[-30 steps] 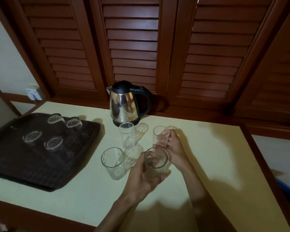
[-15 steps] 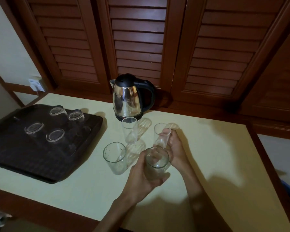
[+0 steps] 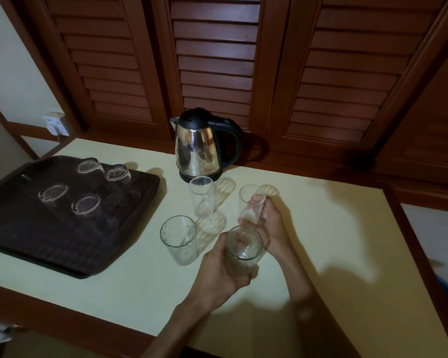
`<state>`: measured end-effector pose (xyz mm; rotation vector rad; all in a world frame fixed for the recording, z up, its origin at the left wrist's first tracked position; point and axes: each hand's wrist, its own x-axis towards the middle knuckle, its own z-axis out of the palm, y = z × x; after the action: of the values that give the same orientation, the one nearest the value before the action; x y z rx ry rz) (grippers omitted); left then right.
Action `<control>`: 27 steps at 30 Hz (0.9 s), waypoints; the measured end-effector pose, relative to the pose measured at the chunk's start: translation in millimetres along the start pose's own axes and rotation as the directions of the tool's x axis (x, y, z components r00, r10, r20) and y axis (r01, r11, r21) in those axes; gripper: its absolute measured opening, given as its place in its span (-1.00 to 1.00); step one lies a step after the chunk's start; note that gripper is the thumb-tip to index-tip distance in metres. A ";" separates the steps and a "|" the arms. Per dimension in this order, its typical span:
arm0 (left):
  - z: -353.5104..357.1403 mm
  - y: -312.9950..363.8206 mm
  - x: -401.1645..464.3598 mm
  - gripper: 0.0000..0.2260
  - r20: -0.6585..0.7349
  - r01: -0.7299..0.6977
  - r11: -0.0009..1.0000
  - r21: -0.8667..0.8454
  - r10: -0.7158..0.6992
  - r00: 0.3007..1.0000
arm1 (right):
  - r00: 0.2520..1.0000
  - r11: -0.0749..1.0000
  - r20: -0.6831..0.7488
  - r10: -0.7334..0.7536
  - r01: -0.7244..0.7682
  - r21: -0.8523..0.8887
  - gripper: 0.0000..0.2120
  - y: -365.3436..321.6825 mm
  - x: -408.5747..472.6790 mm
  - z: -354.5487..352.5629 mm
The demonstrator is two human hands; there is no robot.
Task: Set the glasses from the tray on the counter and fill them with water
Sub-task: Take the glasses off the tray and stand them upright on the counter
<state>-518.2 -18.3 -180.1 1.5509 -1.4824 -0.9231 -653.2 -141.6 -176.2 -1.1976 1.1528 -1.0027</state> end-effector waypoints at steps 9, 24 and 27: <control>-36.8 58.3 -19.2 -0.12 -0.064 -0.107 0.988 -0.107 0.101 0.993 | 0.929 0.915 -0.074 -0.363 0.341 -0.214 -0.18 -57.4 -35.2 -13.4; -237.6 83.5 25.4 -0.39 -0.188 -0.346 0.856 0.384 0.440 0.878 | 0.862 0.762 0.052 -0.504 0.471 -0.445 -0.30 -145.7 -41.4 129.8; -284.3 60.2 34.8 -0.45 -0.224 -0.264 0.861 0.436 0.388 0.894 | 0.880 0.747 0.106 -0.463 0.452 -0.487 -0.31 -150.2 -28.3 179.6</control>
<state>-285.6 -38.1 -3.5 1.5583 -1.7011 -0.1709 -477.7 -103.3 -23.5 -1.9683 1.1998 -1.1113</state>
